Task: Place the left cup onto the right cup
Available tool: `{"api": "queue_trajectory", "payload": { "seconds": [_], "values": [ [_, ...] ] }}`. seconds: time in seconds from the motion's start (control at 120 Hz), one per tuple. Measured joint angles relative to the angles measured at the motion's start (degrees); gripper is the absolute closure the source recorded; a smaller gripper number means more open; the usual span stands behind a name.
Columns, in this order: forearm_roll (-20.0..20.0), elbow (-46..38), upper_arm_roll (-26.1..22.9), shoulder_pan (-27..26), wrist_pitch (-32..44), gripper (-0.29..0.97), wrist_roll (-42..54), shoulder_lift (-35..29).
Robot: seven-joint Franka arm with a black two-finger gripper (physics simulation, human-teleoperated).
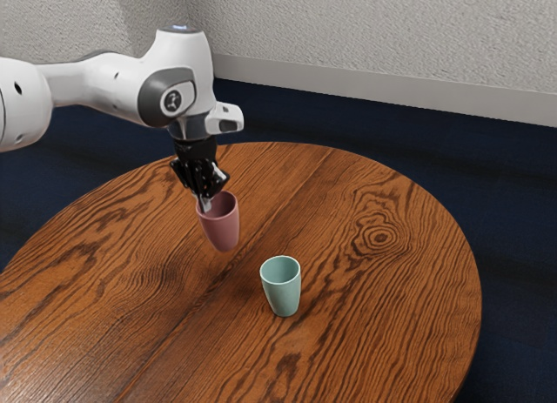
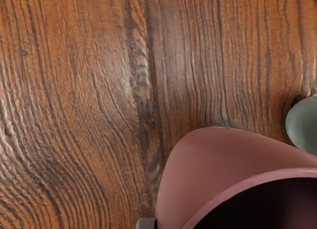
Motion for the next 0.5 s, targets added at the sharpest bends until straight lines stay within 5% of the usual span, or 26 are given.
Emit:
{"api": "queue_trajectory", "payload": {
  "seconds": [0.5],
  "values": [
    [0.2,0.0,-0.1,-2.5,-0.9,0.79,0.1,-0.8]
  ]
}}
